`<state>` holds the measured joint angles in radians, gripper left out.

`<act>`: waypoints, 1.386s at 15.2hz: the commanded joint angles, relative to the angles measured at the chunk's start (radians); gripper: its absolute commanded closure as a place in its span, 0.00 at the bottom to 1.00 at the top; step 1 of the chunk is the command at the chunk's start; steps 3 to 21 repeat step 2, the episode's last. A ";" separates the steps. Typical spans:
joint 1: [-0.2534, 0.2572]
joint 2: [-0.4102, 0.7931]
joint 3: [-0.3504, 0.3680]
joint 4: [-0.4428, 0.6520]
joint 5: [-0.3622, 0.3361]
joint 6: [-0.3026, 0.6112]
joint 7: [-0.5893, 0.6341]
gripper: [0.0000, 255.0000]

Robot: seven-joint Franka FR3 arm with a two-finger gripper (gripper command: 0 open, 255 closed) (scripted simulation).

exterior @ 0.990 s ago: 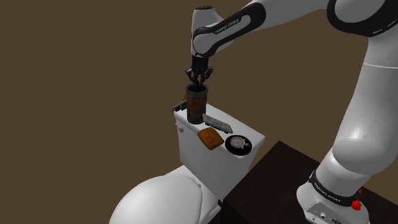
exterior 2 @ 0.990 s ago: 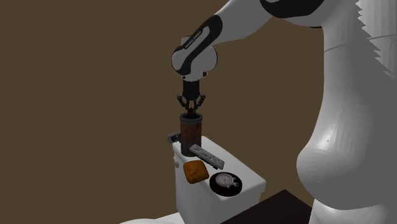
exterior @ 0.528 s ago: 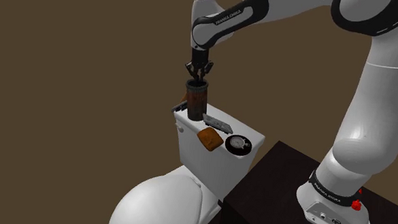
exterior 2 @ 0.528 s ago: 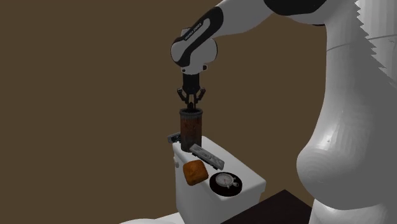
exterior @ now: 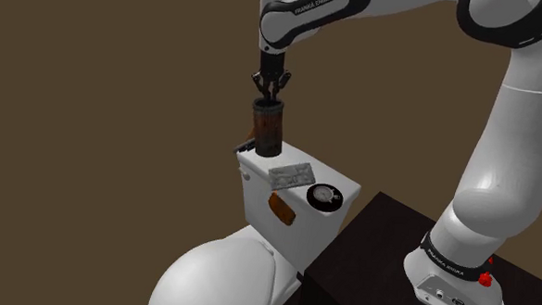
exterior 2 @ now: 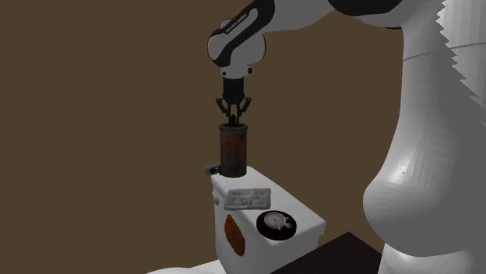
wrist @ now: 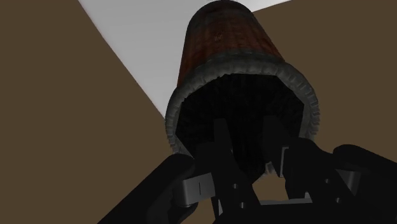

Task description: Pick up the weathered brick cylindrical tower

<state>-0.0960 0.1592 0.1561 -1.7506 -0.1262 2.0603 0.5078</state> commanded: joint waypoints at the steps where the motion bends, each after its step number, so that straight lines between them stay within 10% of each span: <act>1: -0.001 -0.005 0.000 0.011 0.002 -0.015 -0.003 1.00; 21: -0.001 -0.005 0.000 0.011 0.002 -0.015 -0.003 1.00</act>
